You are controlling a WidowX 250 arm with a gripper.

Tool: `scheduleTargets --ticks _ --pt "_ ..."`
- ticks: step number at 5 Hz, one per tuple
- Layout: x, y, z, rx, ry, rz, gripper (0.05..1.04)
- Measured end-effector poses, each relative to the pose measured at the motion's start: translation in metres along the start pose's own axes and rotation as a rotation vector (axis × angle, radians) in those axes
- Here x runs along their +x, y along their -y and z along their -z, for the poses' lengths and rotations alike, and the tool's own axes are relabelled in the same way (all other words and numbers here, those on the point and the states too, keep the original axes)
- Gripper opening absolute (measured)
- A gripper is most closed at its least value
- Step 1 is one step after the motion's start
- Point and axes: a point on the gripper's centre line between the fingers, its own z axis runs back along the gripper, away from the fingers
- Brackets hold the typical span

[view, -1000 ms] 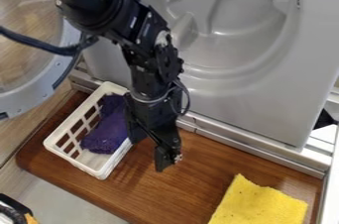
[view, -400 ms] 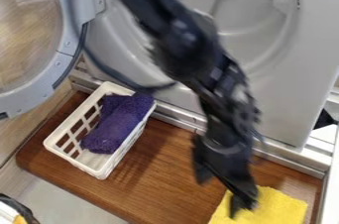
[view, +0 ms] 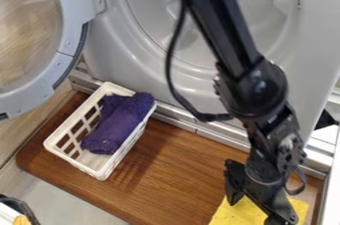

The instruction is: Put the yellow cloth in the machine

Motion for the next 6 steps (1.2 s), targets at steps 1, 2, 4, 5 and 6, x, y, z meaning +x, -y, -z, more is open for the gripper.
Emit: scheduleTargets --ticks 1,2,4,5,6 --pt "0.004 0.003 0.002 0.027 0.024 -0.024 0.999" --pt "0.0 0.004 0.012 0.029 0.006 -0.037 0.999" --pt "-0.003 0.005 0.02 -0.001 -0.022 -0.05 0.954" --pt "-0.004 0.004 0.02 0.003 -0.015 -0.023 0.694" --pt "-0.006 0.002 0.02 0.018 -0.03 -0.005 0.424"
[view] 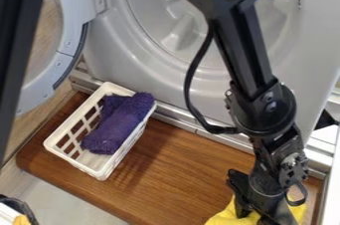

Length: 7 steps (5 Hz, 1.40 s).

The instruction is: Put the yellow cloth in the machine

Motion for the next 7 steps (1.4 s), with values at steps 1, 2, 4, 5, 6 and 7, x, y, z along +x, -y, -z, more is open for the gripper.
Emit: scheduleTargets --ticks 1,2,4,5,6,7 --pt "-0.004 0.003 -0.001 0.012 -0.019 0.009 0.214" --pt "-0.013 0.004 -0.007 0.029 -0.058 0.056 0.11" --pt "-0.018 -0.027 -0.086 0.05 -0.026 0.162 0.09" --pt "-0.01 -0.076 -0.13 0.055 0.072 0.096 0.09" --pt "0.001 -0.124 -0.159 0.103 0.157 0.059 0.09" --pt "0.018 -0.164 -0.18 0.182 0.25 0.037 0.09"
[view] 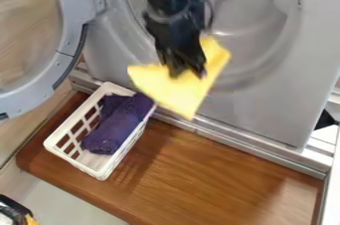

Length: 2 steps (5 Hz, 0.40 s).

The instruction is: Put the yellow cloth in the machine

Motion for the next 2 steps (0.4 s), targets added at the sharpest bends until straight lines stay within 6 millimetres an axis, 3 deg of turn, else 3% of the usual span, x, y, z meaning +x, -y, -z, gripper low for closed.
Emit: scheduleTargets --ticks 1,2 --pt "0.023 -0.018 0.005 0.067 0.145 0.037 0.09" --pt "0.05 -0.023 0.019 0.124 0.307 0.073 0.09"
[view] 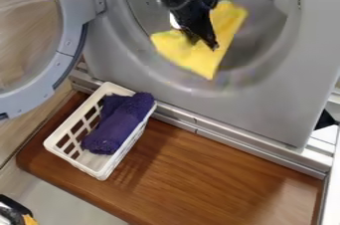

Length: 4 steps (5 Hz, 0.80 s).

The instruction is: Put the yellow cloth in the machine

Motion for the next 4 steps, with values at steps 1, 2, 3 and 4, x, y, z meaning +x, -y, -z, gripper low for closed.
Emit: scheduleTargets --ticks 1,2,3,4 --pt "0.011 0.005 0.025 0.02 0.031 0.014 0.09" --pt "0.016 0.003 0.045 0.022 0.027 0.026 0.09" --pt "0.016 0.001 0.065 0.012 -0.019 0.015 0.113" --pt "0.02 -0.001 0.069 -0.001 -0.039 -0.002 0.316"
